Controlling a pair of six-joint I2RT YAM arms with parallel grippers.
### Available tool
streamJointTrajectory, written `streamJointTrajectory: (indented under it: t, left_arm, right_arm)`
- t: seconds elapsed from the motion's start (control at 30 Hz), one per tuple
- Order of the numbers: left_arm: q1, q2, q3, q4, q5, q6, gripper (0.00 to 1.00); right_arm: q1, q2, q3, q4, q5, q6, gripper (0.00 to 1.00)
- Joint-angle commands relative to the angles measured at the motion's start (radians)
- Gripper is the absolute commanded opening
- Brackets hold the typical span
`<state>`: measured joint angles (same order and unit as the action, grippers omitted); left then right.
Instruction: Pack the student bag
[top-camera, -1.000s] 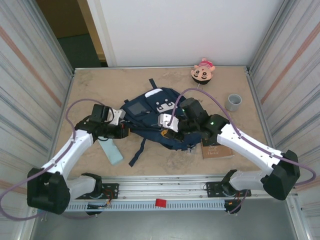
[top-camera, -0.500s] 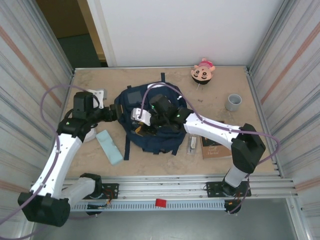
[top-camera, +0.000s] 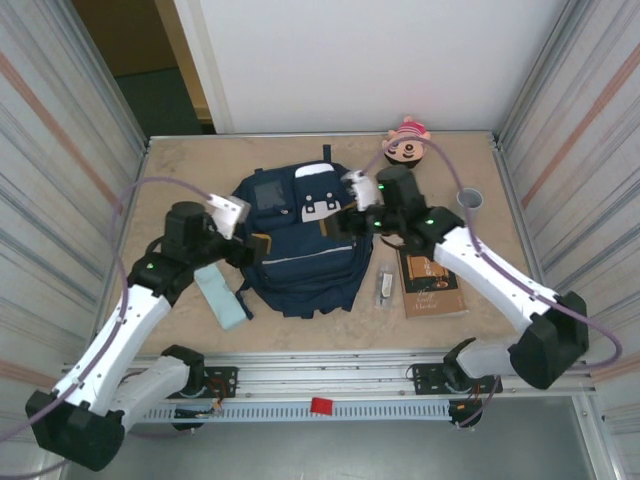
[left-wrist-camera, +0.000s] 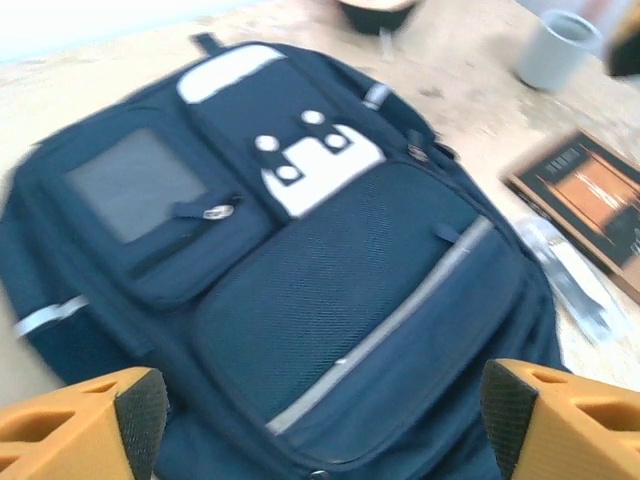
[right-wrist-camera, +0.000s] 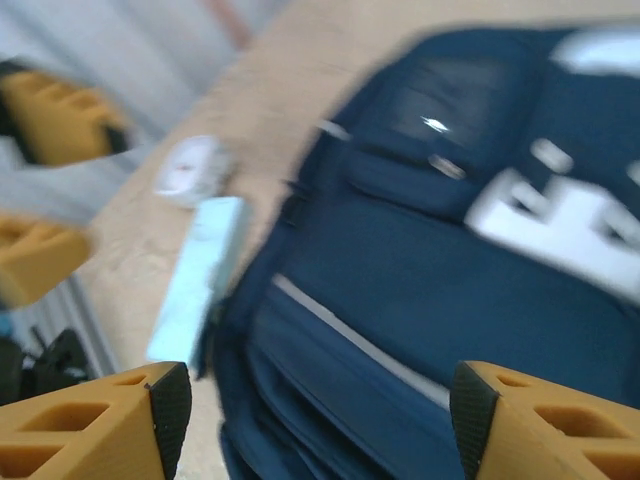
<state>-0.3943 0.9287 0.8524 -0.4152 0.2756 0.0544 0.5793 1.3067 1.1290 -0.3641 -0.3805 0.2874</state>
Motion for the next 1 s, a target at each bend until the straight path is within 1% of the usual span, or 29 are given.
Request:
streamJointTrajectory:
  t: [0.0, 0.07, 0.13, 0.17, 0.23, 0.3, 0.37, 0.43, 0.5, 0.6, 0.67, 0.8, 0.9, 0.97]
  left_arm:
    - [-0.118, 0.103, 0.041, 0.091, -0.058, 0.009, 0.84]
    - [-0.197, 0.202, 0.103, 0.087, -0.091, -0.085, 0.84]
    - [-0.278, 0.317, 0.191, 0.092, -0.121, -0.223, 0.83]
    - [-0.307, 0.369, 0.235, 0.089, -0.122, -0.299, 0.82]
    - [-0.366, 0.496, 0.344, 0.084, -0.088, -0.453, 0.81]
    - [-0.424, 0.619, 0.438, 0.068, -0.079, -0.553, 0.79]
    - [-0.476, 0.734, 0.523, 0.061, -0.061, -0.635, 0.78]
    - [-0.526, 0.845, 0.605, 0.058, -0.028, -0.722, 0.76]
    - [-0.569, 0.944, 0.689, 0.039, -0.002, -0.783, 0.73]
    - [-0.632, 1.078, 0.829, -0.022, 0.016, -0.823, 0.73]
    - [-0.659, 1.142, 0.894, -0.046, 0.037, -0.847, 0.73]
    - [-0.681, 1.226, 0.929, -0.046, 0.058, -0.913, 0.73]
    - [-0.683, 1.277, 0.932, -0.038, 0.064, -0.927, 0.73]
    - [-0.682, 1.313, 0.954, -0.06, 0.067, -0.921, 0.73]
  right_arm:
    - [-0.147, -0.069, -0.071, -0.276, 0.07, 0.174, 0.69]
    - [-0.286, -0.087, -0.083, -0.398, 0.115, 0.148, 0.7]
    - [-0.458, -0.08, -0.097, -0.502, 0.13, 0.101, 0.7]
    - [-0.53, -0.072, -0.102, -0.528, 0.126, 0.083, 0.7]
    - [-0.686, -0.053, -0.12, -0.552, 0.1, 0.05, 0.7]
    - [-0.786, -0.041, -0.139, -0.547, 0.091, 0.028, 0.69]
    - [-0.853, -0.04, -0.17, -0.522, 0.097, 0.019, 0.69]
    - [-0.9, -0.036, -0.205, -0.484, 0.088, 0.011, 0.68]
    - [-0.925, -0.024, -0.234, -0.451, 0.089, 0.009, 0.68]
    - [-0.938, -0.003, -0.279, -0.398, 0.098, 0.011, 0.67]
    - [-0.943, 0.014, -0.308, -0.361, 0.091, 0.021, 0.65]
    - [-0.945, 0.047, -0.362, -0.306, 0.076, 0.039, 0.63]
    - [-0.947, 0.076, -0.385, -0.303, 0.119, 0.053, 0.62]
    - [-0.947, 0.084, -0.395, -0.305, 0.122, 0.067, 0.61]
